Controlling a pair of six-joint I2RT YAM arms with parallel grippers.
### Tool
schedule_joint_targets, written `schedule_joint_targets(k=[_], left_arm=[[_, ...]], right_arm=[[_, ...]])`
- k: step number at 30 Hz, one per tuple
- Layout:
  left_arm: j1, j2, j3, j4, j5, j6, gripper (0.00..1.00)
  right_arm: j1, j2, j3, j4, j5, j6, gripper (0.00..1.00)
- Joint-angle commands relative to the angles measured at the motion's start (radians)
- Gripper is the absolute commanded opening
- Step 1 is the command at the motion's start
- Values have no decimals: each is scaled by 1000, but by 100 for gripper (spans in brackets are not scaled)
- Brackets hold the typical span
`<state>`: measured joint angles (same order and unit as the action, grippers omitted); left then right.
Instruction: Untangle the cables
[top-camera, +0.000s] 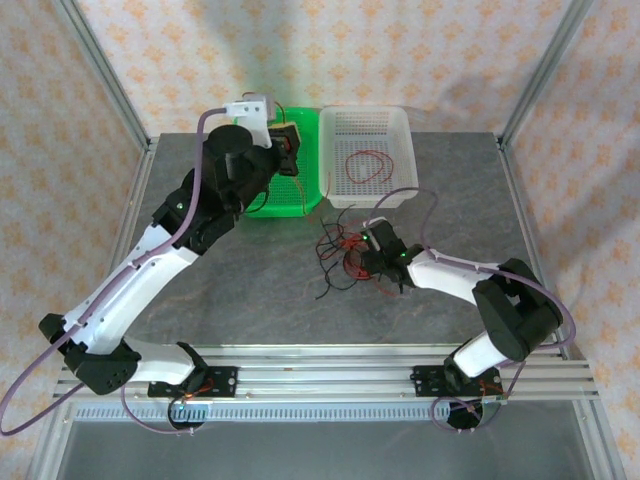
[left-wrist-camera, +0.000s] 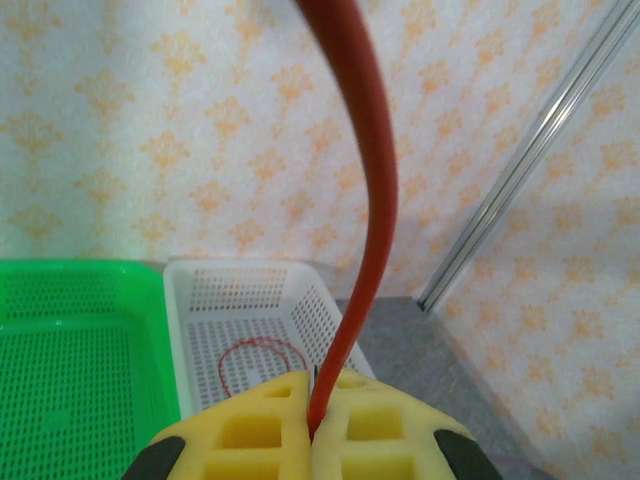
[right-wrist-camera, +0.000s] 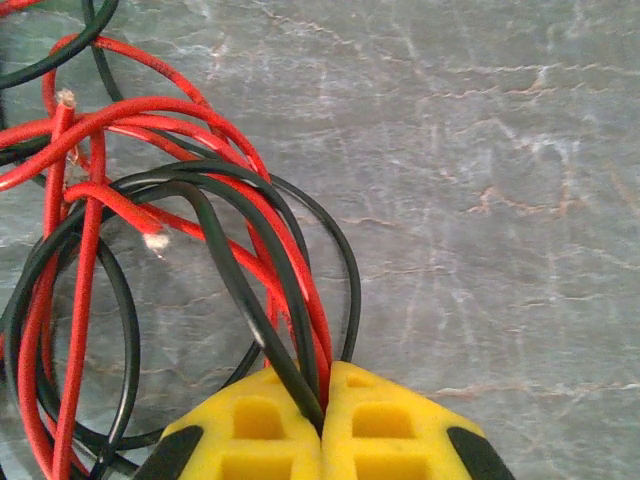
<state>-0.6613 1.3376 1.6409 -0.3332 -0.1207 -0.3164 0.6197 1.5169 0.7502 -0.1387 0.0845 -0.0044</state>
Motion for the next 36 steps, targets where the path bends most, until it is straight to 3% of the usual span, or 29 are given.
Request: schedule_joint_targets(k=[1, 13, 19, 21, 26, 36], left_arm=[[2, 48, 57, -9, -20, 49, 0], [28, 343, 348, 23, 4, 102, 0], [47, 486, 494, 37, 19, 132, 0], [59, 533, 535, 46, 33, 136, 0], [81, 644, 576, 123, 83, 134, 0], [88, 869, 653, 309, 96, 150, 0]], right_arm=[[-2, 15, 25, 0, -77, 65, 0], [9, -30, 14, -22, -260, 230, 0], [29, -86, -18, -15, -265, 294, 16], [34, -100, -23, -24, -263, 318, 28], [35, -143, -28, -50, -260, 356, 47], [37, -309, -36, -132, -261, 396, 51]])
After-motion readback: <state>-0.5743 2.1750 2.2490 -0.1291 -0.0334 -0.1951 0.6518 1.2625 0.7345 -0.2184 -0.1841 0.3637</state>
